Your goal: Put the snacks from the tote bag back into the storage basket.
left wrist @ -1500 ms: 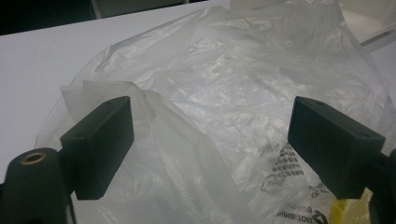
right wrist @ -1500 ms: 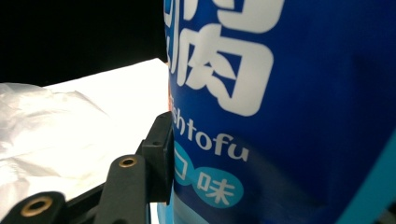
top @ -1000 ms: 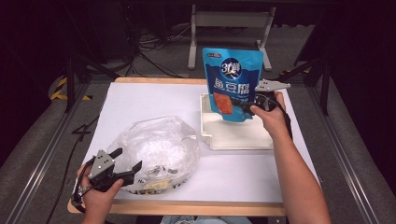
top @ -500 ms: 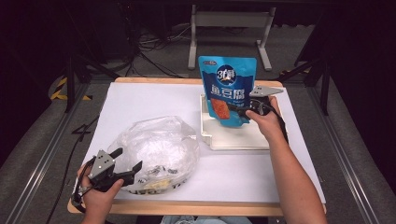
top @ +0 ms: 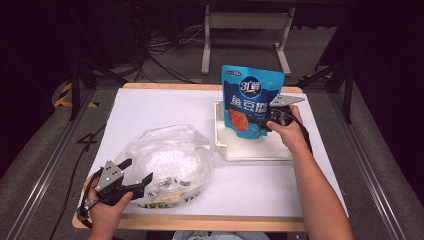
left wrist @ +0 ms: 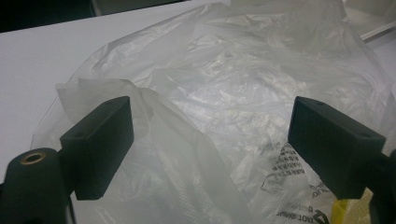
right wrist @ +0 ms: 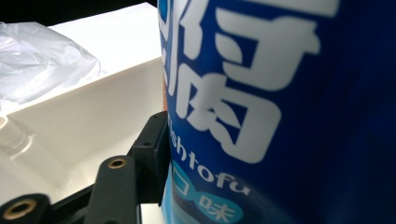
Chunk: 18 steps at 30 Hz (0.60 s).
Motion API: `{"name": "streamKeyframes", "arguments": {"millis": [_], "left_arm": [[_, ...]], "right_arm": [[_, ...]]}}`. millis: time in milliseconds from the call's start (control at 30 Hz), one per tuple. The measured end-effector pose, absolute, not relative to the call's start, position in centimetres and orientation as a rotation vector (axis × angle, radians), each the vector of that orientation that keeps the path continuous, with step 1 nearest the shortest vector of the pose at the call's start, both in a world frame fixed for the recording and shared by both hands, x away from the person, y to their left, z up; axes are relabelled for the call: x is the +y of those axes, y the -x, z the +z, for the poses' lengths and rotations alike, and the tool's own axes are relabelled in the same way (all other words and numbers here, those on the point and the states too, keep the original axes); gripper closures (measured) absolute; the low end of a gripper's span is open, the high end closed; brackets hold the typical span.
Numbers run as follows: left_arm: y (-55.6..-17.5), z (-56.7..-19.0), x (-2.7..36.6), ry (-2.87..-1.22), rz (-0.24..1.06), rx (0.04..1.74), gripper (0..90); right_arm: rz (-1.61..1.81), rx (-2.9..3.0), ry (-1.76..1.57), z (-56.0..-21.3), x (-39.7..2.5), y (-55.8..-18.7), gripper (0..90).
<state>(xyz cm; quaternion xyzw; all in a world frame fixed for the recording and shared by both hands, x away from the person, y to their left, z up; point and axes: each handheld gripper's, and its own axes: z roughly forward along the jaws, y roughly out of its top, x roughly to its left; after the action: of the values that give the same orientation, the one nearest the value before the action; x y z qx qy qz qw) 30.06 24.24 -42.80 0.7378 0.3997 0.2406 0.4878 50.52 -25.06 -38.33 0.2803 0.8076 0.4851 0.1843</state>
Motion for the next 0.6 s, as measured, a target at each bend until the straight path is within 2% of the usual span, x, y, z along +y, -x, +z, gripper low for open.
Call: {"name": "streamKeyframes", "arguments": {"millis": [300,500,600], "left_arm": [[-30.08,-42.82,24.15,-1.796,0.581,0.971,15.0],[-30.11,-42.84,24.11,-1.8,0.578,0.967,15.0],[-30.11,-42.83,24.1,-1.8,0.577,0.968,15.0]], "right_arm": [[1.304,2.302,-0.742,-38.54,-25.88,-50.67,37.7],[1.282,2.291,-0.774,-38.04,-25.94,-50.32,20.6],[1.271,2.265,-0.808,-37.76,-26.0,-50.13,17.0]]}}
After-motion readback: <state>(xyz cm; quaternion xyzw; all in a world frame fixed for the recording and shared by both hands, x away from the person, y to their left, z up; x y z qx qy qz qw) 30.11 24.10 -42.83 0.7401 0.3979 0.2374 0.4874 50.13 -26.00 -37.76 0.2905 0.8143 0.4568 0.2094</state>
